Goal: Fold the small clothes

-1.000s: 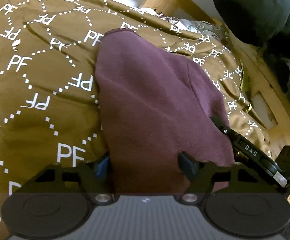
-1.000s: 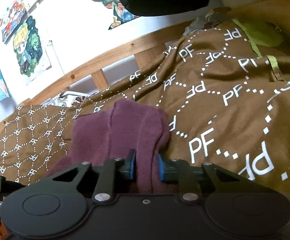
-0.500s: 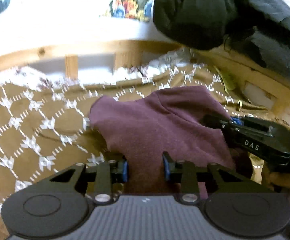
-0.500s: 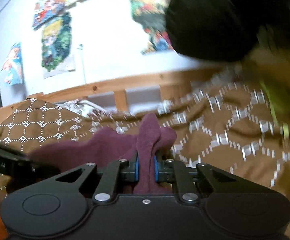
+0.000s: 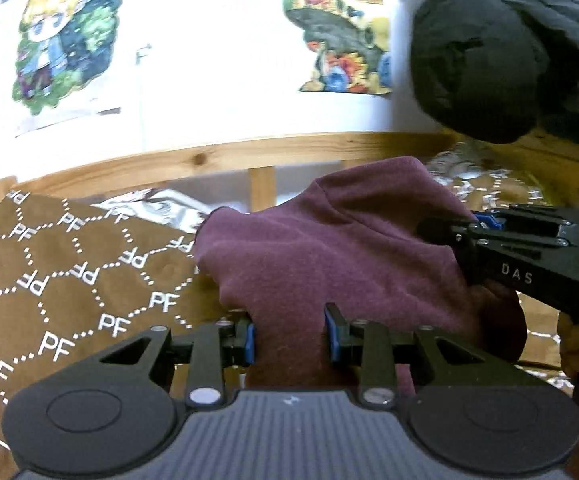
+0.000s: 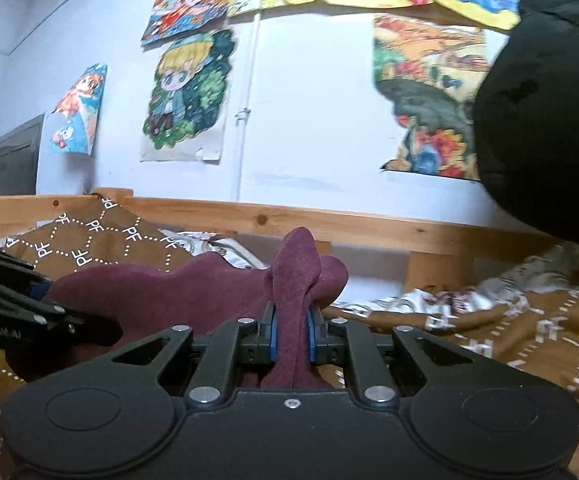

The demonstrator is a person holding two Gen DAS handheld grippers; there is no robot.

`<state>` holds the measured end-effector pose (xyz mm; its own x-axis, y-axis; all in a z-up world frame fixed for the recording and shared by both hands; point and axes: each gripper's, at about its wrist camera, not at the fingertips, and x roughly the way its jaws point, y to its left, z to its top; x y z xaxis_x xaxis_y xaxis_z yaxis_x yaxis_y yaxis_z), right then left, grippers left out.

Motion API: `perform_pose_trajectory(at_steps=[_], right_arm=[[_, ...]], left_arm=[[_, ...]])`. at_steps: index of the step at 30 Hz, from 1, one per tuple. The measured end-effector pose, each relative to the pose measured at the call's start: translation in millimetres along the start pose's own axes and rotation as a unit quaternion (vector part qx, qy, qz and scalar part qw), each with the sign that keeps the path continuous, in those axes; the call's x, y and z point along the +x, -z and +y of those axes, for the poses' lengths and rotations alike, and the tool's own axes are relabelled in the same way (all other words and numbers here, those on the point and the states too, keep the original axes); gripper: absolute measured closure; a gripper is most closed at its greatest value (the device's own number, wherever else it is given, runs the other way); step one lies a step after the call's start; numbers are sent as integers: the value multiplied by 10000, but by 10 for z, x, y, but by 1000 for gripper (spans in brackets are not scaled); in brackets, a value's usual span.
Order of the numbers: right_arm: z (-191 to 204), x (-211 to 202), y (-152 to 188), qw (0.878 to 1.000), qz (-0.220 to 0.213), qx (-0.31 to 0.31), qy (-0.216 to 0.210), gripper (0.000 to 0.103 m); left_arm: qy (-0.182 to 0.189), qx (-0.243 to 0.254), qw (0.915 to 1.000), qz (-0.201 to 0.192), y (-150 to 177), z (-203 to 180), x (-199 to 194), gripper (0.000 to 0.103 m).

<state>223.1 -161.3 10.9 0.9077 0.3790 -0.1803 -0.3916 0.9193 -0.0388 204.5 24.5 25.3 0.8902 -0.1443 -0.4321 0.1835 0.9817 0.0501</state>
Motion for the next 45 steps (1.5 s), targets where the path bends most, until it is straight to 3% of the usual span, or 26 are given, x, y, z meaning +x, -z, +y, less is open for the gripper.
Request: perform_pose_trajectory(at_steps=[3,6,13,22,27,38,41,45], right_arm=[[102,184,19,9999,51,-98,26,89],[126,323,130,9996,231,-111,95,89],[105,414,443,9962,853,80,134,89],[40,420,474,9935,1071,310,222,84],[-14,409,470,9916,1174,450,317,76],[-53,82,268,9932,927,580,390,32],[-62,-71,178,9941,796,637,378,18],[-70,-324,60,9951,607,681,395,8]], left_arm=[[-125,126,9998,-41,86,20,102,68],[-134,211,9996,159,210,11,198,67],[8,-393,9972,635,345,172,277,64],[-78,-772,9925,949,326,255,281,51],[-35,-1230,9857,1153,284,343,286,40],[-371,-1380,9849,980,144,298,13,2],[-456,-1346,9860,876,106,252,-106,1],[-510,-1316,9867,811,75,180,-271,1]])
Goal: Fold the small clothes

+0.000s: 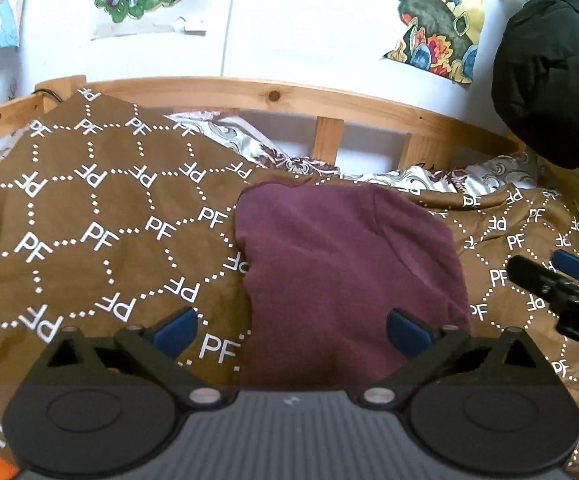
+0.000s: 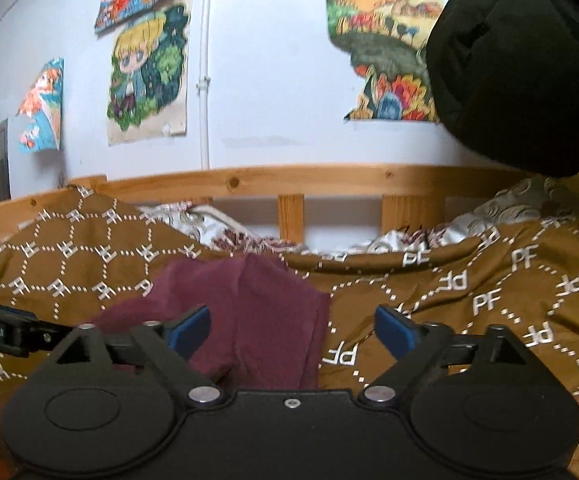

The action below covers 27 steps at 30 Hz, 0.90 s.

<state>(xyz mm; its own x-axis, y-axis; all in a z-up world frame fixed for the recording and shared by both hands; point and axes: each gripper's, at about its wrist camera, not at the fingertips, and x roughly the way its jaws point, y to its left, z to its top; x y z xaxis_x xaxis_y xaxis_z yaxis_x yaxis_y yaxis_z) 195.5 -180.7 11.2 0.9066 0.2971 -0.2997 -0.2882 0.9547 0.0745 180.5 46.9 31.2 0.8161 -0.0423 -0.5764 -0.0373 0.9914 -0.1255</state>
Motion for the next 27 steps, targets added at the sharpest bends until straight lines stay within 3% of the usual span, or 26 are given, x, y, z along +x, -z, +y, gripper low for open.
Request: perform_pose_trajectory(at_steps=[4,16,27], right_arm=[[-32,-288,-55,9998,-155,116,14,1],[-20,-1060,-96,9982,-528,285,61,1],[78,-1581,-9,9979,-486,429,-90,1]], left_arm=[[34,-73,9999,-125,29,-50,-210,1],[-73,339,9975,-619,156,-282,-972,1],[-98,614,9961,-618,482,-376,-1317,1]])
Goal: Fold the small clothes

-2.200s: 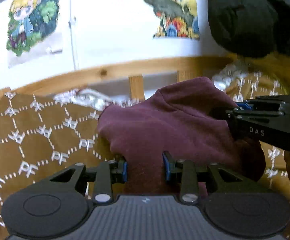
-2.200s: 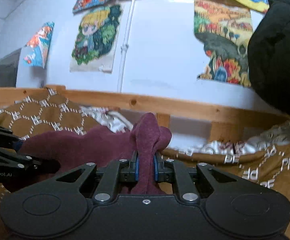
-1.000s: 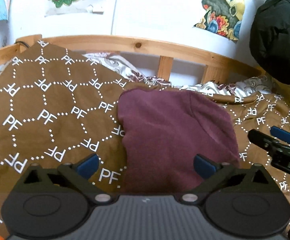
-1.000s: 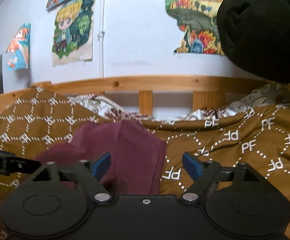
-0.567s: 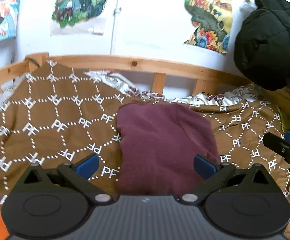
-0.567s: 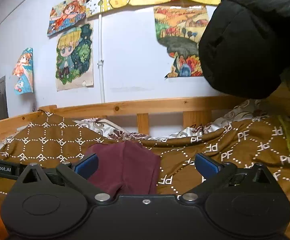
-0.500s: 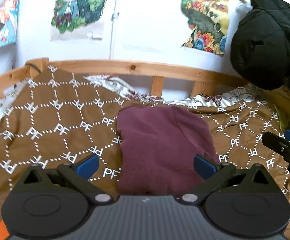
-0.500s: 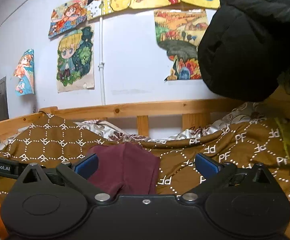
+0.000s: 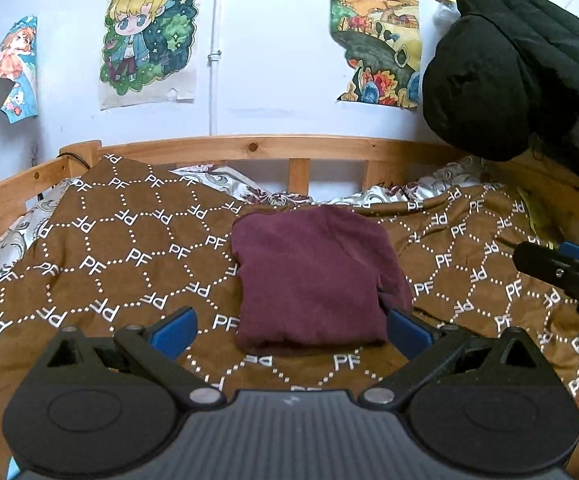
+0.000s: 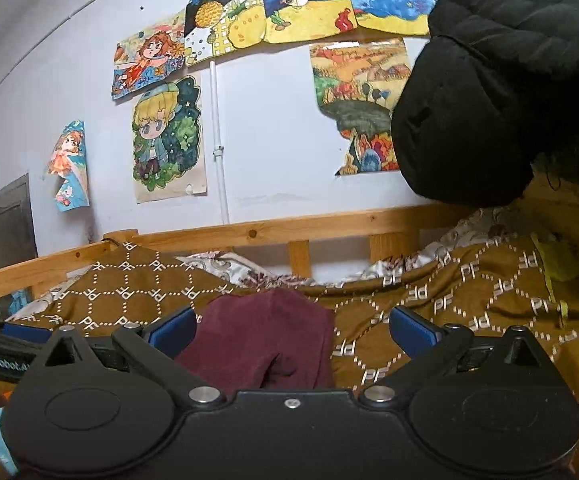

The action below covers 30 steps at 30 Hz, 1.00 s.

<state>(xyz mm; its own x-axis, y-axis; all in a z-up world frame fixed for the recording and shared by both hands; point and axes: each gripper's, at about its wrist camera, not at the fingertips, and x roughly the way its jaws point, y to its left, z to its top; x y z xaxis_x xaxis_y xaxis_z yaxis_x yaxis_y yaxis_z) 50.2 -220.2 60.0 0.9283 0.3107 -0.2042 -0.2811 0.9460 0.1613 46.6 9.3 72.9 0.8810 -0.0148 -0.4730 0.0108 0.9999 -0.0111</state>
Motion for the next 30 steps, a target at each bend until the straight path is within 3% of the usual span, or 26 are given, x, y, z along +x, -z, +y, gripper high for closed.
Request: perform_pose_trajectory(at_steps=[14,30], right_arm=[[176,-38,385,9955,947,-49,86,1],[144,-14,396,9953,959,15,144,1]], left_arm=[[-171,-84,9992,360,358,182,62,1],[-236,5,9990,383,394,191,89,1]])
